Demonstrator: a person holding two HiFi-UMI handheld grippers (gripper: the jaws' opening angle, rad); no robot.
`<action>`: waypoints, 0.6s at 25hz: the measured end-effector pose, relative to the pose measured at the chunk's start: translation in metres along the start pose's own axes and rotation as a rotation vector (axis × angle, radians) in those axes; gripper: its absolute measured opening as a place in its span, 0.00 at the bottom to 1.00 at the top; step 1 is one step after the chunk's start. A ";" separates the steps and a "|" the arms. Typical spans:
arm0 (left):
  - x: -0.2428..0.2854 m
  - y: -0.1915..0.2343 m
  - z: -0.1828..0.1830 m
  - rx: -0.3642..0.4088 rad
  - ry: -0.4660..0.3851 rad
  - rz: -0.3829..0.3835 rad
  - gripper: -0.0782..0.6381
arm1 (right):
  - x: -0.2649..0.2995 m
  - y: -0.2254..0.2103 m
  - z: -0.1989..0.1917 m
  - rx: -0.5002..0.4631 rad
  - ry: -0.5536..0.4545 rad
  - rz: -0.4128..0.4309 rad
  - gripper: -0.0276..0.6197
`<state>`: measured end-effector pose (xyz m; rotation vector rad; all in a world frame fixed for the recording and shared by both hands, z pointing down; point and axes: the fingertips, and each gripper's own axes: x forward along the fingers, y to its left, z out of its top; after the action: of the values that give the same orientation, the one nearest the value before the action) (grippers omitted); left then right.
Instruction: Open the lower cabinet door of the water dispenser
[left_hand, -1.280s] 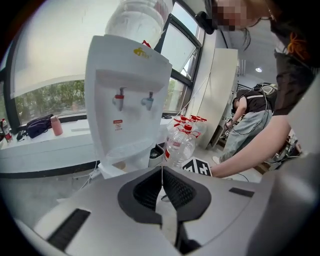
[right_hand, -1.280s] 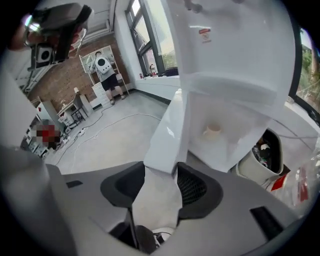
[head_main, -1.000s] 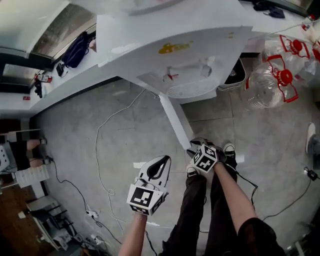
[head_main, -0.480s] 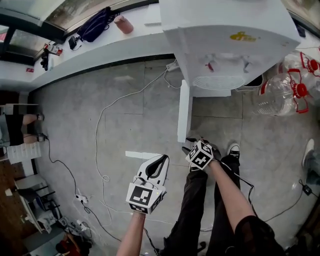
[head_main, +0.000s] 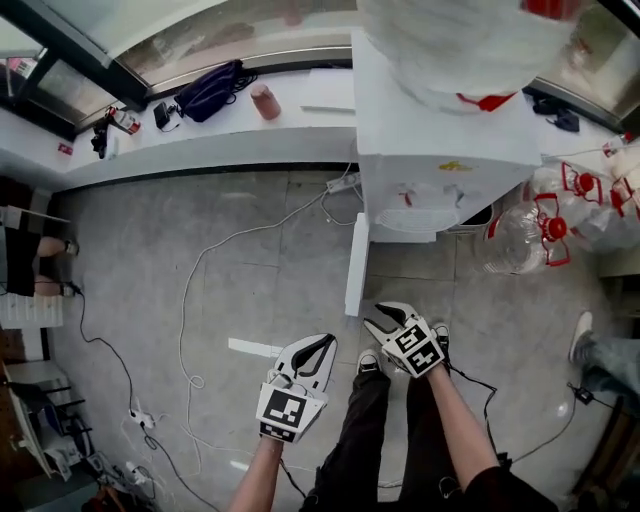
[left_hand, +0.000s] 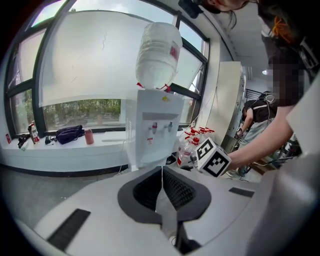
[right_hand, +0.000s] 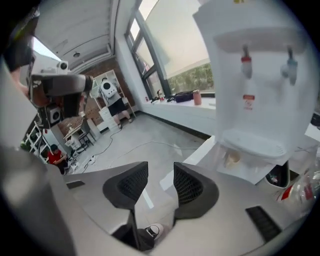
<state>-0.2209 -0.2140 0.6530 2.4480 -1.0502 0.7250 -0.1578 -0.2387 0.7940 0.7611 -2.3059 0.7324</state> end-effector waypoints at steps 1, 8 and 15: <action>-0.006 -0.001 0.009 0.005 -0.009 -0.004 0.14 | -0.017 -0.001 0.015 0.013 -0.024 -0.014 0.30; -0.051 -0.020 0.062 0.021 -0.033 -0.024 0.14 | -0.142 0.019 0.102 0.009 -0.149 -0.091 0.26; -0.112 -0.050 0.125 0.029 -0.114 -0.055 0.14 | -0.237 0.073 0.168 0.003 -0.259 -0.104 0.25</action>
<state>-0.2111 -0.1849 0.4806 2.5585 -1.0153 0.5928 -0.1100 -0.2189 0.4988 1.0213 -2.4714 0.6202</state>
